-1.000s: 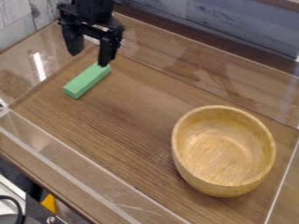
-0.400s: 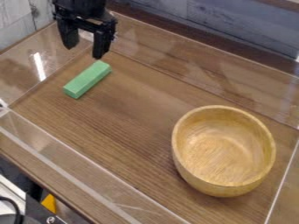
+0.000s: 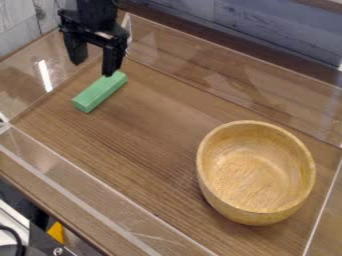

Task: Put the green block in the brown bowl

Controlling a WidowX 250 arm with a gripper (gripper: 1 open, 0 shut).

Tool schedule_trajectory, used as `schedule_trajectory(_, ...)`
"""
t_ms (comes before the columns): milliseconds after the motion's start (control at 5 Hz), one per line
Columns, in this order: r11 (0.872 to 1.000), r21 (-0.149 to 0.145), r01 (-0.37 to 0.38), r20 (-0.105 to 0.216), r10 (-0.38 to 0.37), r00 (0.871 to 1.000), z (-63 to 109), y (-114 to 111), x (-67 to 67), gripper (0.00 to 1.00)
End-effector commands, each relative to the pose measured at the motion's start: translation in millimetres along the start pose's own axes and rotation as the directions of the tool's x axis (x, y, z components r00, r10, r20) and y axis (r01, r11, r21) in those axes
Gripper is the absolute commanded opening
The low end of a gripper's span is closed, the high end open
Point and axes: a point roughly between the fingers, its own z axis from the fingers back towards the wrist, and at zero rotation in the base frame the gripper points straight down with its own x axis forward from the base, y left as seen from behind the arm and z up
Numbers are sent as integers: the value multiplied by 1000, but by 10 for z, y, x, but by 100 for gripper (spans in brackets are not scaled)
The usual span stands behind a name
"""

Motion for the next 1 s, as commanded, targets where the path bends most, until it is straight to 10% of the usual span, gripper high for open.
schedule_trajectory(0, 1000, 13, -16, 57, 15, 998, 66, 121, 119, 100)
schedule_trajectory(800, 999, 10, -44, 59, 43, 997, -313, 35, 311, 100)
